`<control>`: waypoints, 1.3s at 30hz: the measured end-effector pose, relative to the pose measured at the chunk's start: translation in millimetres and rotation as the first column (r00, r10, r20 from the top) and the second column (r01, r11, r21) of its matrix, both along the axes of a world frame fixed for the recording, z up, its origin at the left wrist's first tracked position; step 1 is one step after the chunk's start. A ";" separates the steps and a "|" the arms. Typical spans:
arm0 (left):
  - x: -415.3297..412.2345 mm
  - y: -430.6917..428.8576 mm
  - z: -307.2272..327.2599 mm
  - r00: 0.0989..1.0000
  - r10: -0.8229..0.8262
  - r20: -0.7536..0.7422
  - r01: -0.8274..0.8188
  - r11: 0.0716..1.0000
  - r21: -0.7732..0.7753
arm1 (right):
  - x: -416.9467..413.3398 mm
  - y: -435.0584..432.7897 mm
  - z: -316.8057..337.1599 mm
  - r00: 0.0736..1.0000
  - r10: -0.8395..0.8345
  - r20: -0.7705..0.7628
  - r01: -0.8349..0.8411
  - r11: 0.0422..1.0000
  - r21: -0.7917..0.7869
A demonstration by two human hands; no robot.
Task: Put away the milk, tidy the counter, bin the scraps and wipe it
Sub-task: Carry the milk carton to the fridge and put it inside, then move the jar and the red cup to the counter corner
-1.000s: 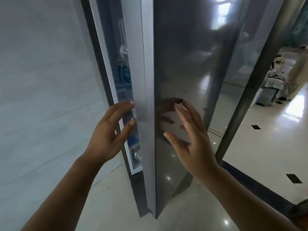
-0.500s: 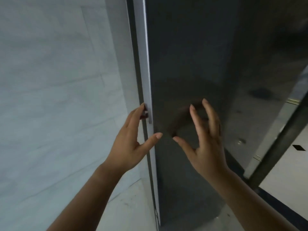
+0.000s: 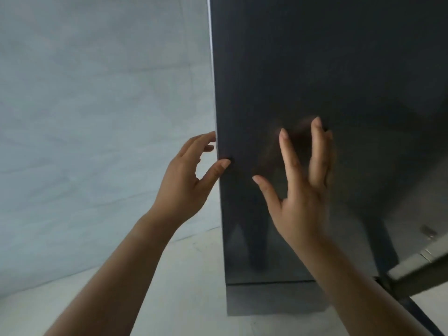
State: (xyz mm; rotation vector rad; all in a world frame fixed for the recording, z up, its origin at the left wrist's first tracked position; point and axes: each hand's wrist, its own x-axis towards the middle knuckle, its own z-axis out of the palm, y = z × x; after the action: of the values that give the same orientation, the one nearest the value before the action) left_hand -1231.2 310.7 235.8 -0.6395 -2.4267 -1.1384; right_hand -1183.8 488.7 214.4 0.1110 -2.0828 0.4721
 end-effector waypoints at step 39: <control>438.0 -148.1 -191.5 0.222 0.559 0.799 -0.975 0.149 0.167 | 170.7 -226.6 -168.9 -0.381 0.534 0.755 -0.795 0.227 -0.562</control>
State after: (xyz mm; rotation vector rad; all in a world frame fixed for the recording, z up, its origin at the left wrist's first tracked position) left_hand -793.2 162.6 44.3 1.4205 -1.8136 -1.5506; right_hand -1013.1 262.1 45.5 2.0166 -2.9870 1.3323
